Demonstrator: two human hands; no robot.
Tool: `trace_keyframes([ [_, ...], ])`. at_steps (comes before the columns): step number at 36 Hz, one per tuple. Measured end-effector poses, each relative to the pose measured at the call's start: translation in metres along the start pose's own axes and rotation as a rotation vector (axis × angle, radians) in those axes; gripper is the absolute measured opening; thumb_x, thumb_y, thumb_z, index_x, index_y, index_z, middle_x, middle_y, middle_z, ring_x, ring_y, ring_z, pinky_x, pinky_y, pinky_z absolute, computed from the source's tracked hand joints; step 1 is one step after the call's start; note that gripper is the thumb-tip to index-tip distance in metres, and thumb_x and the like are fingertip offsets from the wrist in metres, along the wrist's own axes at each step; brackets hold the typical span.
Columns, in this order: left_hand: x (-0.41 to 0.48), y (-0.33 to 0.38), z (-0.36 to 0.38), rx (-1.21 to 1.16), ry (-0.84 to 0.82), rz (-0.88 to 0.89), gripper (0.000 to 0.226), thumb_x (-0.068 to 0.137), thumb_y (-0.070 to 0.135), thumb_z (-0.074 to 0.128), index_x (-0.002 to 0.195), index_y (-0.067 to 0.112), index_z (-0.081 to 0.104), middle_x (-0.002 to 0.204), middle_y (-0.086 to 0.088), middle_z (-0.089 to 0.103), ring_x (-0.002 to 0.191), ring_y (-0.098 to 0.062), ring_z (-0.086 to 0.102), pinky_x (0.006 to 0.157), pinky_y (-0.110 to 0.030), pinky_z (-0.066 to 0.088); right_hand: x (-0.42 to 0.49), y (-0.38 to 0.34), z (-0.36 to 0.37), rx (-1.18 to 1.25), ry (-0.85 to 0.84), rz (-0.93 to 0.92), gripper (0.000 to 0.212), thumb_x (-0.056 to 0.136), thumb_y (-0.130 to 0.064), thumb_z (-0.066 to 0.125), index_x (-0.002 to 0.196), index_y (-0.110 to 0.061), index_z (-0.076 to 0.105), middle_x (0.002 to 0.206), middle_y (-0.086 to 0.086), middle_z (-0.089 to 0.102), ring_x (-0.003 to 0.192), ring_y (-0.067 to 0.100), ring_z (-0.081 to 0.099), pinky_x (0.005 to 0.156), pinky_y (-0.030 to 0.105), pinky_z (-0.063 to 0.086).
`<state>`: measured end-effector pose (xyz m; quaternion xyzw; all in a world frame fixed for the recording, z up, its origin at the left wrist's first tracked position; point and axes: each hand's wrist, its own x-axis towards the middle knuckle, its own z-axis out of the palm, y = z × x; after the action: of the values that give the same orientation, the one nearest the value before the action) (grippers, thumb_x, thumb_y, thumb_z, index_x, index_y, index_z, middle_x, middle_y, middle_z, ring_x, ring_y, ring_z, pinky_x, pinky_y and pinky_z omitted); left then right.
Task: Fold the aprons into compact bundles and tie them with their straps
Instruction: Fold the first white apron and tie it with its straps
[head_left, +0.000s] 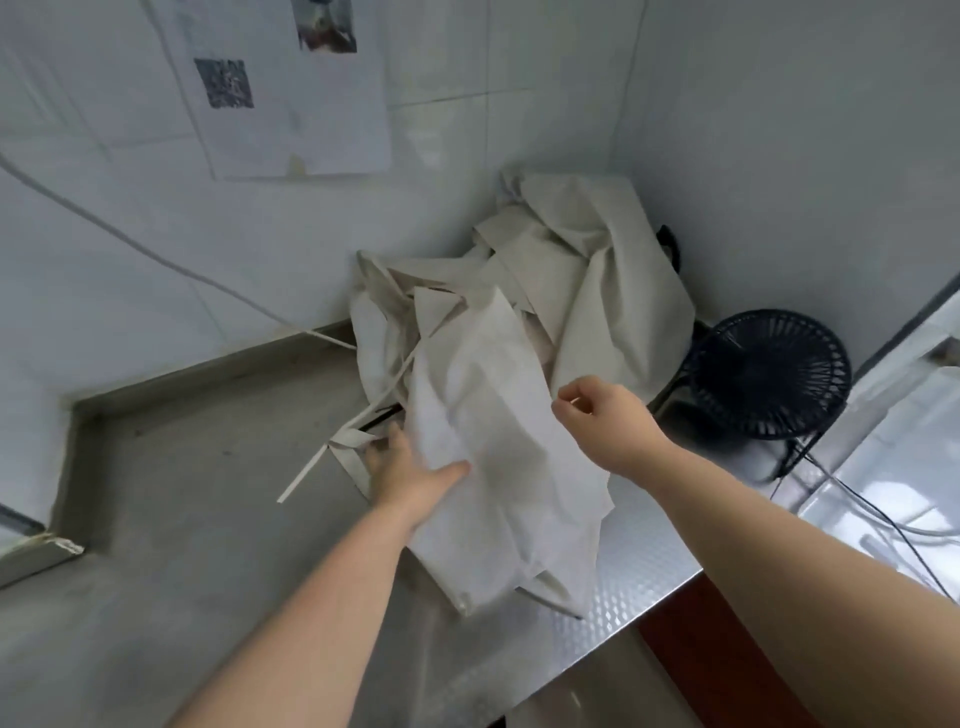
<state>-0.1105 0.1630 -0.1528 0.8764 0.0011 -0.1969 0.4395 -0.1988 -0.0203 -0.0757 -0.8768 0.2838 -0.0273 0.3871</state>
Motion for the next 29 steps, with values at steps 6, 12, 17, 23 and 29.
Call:
trace_keyframes([
  [6,0.036,0.005,0.01,-0.237,-0.046,-0.078,0.06,0.074,0.003,0.07,0.129,0.011,0.046,0.115,-0.008,0.062,0.096,-0.025,0.061,0.068,-0.027,0.049,0.042,0.004,0.012,0.021,-0.098,0.026,0.048,0.093,-0.036,0.052,0.137,-0.022,0.04,0.129,0.002,0.049,0.107,0.02,0.051,0.085,0.027,0.04],
  [12,0.042,0.051,-0.016,-0.332,0.155,0.152,0.03,0.082,-0.005,0.053,0.072,0.02,0.064,0.068,0.001,0.061,0.066,-0.013,0.055,0.062,-0.026,0.041,0.07,-0.016,0.006,0.125,-0.146,-0.12,0.099,0.079,-0.049,0.068,0.15,-0.032,0.002,0.155,0.0,0.009,0.141,0.018,0.021,0.111,0.03,0.022],
  [17,0.008,0.092,-0.062,-0.273,0.466,0.354,0.029,0.085,-0.007,0.05,0.08,0.019,0.063,0.064,0.002,0.051,0.053,0.005,0.045,0.05,-0.015,0.033,0.077,-0.046,0.0,0.107,-0.178,-0.333,0.103,0.081,-0.041,0.07,0.15,-0.027,-0.005,0.155,0.005,-0.004,0.144,0.02,0.008,0.113,0.029,0.015],
  [23,-0.041,0.089,-0.109,-0.095,0.808,0.6,0.043,0.079,-0.009,0.043,0.108,0.011,0.068,0.096,0.006,0.054,0.094,-0.01,0.054,0.085,-0.006,0.038,0.058,-0.067,0.002,0.087,-0.016,-0.552,0.077,0.088,-0.031,0.061,0.149,-0.019,0.016,0.15,0.011,0.023,0.127,0.016,0.034,0.097,0.025,0.027],
  [29,-0.096,0.033,-0.076,0.121,0.592,0.481,0.031,0.077,-0.008,0.05,0.092,0.003,0.074,0.115,0.001,0.056,0.107,-0.016,0.055,0.088,0.004,0.028,0.024,-0.064,0.024,0.174,0.154,-0.639,0.041,0.09,-0.018,0.053,0.13,-0.006,0.048,0.124,0.016,0.05,0.113,0.031,0.047,0.093,0.032,0.033],
])
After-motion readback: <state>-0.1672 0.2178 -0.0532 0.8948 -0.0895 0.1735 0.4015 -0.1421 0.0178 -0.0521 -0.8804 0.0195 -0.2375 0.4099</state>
